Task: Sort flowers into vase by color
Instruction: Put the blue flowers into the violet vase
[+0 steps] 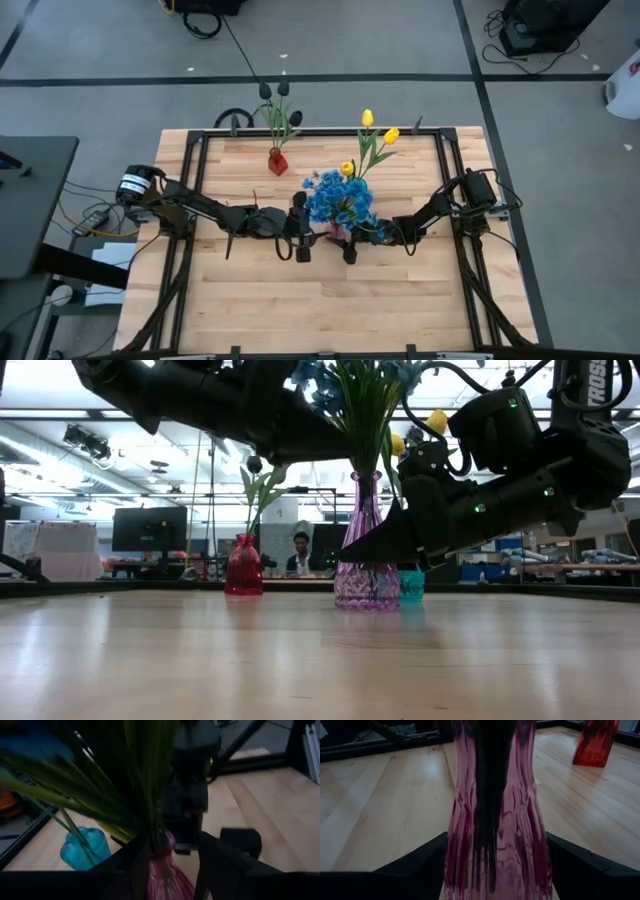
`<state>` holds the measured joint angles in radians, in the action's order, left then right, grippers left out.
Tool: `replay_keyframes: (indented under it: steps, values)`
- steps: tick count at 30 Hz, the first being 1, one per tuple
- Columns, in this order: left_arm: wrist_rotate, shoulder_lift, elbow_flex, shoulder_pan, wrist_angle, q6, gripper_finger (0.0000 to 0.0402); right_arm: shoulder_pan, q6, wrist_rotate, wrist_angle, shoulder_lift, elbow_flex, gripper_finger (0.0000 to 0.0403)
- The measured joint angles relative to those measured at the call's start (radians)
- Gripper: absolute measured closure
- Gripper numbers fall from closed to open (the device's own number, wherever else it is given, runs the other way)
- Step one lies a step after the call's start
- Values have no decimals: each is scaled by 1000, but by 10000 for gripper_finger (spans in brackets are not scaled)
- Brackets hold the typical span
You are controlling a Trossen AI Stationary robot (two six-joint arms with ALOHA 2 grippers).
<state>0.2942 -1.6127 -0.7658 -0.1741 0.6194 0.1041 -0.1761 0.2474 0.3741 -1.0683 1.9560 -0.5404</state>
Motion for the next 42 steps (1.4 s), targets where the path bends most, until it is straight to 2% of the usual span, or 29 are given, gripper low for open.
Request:
replay_keyframes:
  steps: [7, 14, 23, 34, 42]
  values:
    - [67, 1, -1, 1, 43, -3, 230, 0, 0, -1, 0, 0, 0, 99]
    - [60, -6, -3, 4, 124, 1, 234, 1, -1, -1, 0, 0, 0, 99]
    - [60, -7, -5, 5, 147, 19, 304, 2, -4, -2, -1, 0, 0, 99]
    - [53, -83, -66, 4, 162, 48, 386, 3, 12, 0, -7, 0, 0, 99]
    - [52, -81, -64, 4, 150, 41, 392, 3, 11, -1, -7, 0, 0, 99]
